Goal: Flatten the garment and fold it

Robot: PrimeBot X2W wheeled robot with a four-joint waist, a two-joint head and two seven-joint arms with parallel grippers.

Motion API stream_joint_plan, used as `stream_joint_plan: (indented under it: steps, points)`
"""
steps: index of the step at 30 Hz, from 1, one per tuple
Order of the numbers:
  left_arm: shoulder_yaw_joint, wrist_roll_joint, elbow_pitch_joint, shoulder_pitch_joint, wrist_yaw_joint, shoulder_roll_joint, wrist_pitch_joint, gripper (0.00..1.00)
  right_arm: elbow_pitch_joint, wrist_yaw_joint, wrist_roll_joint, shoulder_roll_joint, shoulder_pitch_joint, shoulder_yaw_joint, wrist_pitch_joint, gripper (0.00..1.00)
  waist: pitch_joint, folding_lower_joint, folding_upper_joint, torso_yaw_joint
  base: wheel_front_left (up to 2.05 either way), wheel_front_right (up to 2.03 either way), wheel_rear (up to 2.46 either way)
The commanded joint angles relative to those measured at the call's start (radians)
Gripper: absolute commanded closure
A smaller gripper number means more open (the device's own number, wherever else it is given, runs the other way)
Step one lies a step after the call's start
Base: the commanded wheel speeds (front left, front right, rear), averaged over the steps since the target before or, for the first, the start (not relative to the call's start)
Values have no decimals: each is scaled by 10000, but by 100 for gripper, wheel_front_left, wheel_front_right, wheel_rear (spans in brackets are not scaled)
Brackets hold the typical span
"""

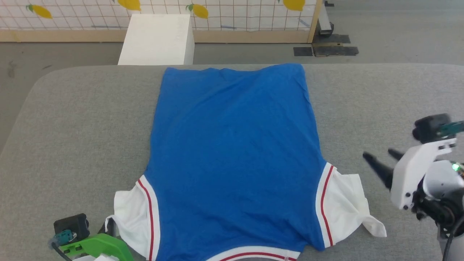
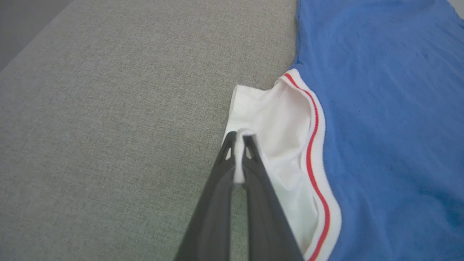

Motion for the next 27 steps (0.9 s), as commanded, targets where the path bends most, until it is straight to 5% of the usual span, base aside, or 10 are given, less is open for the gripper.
stream_joint_plan:
  steps: [1,11,20,27]
  points:
    - [44,-19,-46,69,55,6,-76,100,-93,-11,-160,160,-168,-185,-573,0,-40,0,0,-40,0,0,0]
    - [55,-66,-108,63,41,-13,-243,100,400,-11,-315,1277,-478,-1193,-4226,0,-53,0,0,0,0,0,0]
    - [73,-35,-709,-171,48,-102,-531,100,1829,-11,-908,1326,-2228,-864,-4795,0,1007,0,0,219,0,0,0]
    - [-124,137,-1489,-698,20,-369,-888,100,3448,-11,-1846,802,-5040,-522,-4151,0,2532,0,0,811,0,0,0]
